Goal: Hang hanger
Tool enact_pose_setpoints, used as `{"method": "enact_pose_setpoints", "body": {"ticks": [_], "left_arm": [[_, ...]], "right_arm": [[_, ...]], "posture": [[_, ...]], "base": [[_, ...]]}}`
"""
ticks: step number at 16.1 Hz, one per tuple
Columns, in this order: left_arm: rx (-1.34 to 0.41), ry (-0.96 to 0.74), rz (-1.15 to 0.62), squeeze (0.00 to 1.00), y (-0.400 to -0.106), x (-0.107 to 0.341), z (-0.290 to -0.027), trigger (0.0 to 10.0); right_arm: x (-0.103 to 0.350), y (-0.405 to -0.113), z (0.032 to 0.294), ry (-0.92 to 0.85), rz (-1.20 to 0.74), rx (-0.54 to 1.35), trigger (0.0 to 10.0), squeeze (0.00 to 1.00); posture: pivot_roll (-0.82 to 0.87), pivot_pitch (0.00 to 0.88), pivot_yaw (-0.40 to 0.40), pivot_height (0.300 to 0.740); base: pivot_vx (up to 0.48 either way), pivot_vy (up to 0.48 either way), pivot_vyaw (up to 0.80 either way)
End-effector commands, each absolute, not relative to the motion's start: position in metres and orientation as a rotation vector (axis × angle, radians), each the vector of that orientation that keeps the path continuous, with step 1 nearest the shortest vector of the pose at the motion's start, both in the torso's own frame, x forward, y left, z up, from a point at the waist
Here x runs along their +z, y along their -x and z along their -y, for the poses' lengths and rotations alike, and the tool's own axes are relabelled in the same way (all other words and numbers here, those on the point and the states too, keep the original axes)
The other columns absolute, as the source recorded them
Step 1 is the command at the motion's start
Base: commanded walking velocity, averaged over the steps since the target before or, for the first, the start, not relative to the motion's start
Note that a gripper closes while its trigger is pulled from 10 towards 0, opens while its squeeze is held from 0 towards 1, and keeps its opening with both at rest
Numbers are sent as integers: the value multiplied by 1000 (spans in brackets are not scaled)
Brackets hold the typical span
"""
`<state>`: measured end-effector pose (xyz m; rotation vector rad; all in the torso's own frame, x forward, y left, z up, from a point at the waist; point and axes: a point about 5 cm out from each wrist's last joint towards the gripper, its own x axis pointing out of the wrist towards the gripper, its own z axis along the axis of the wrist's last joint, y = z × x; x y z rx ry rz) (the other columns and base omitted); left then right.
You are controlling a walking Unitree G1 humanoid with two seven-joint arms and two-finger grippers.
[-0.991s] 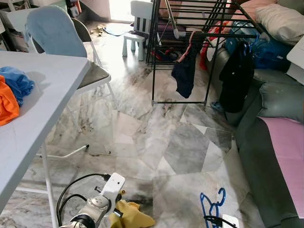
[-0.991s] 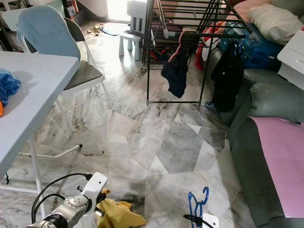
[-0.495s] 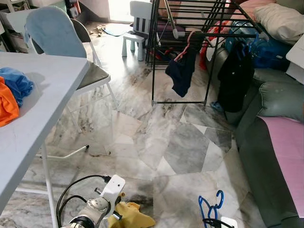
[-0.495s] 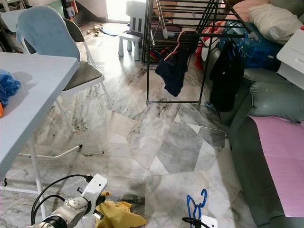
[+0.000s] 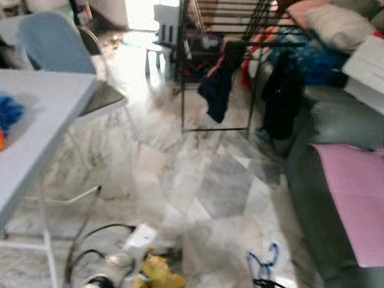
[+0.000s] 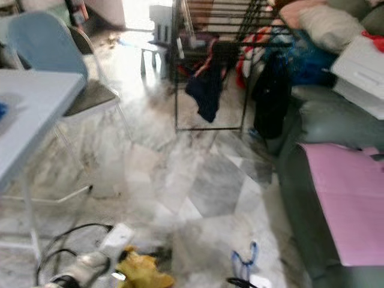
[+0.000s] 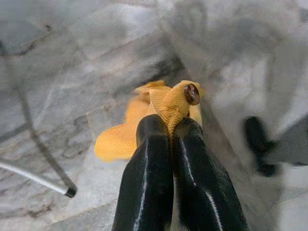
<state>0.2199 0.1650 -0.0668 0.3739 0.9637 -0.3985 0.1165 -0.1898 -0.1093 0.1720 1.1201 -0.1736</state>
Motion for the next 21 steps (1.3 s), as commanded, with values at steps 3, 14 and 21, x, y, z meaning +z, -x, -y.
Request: {"method": "enact_pose_setpoints", "body": {"ticks": [3, 14, 21], "left_arm": [[-421, -362, -939, 0, -224, -65, -151, 10000], [-354, -356, -945, 0, -227, -64, -155, 10000], [-230, -246, -959, 0, -235, -59, -163, 10000]], "right_arm": [[-108, -115, 200, -151, -1120, -194, 10000, 0], [-106, -120, 202, -200, -1092, -239, 10000, 0], [-100, -137, 205, -306, -1017, -285, 10000, 0]], "posture": [[39, 0, -73, 740], [34, 0, -60, 740], [36, 0, -53, 740]], "base": [[0, 0, 0], [0, 0, 0], [0, 0, 0]]}}
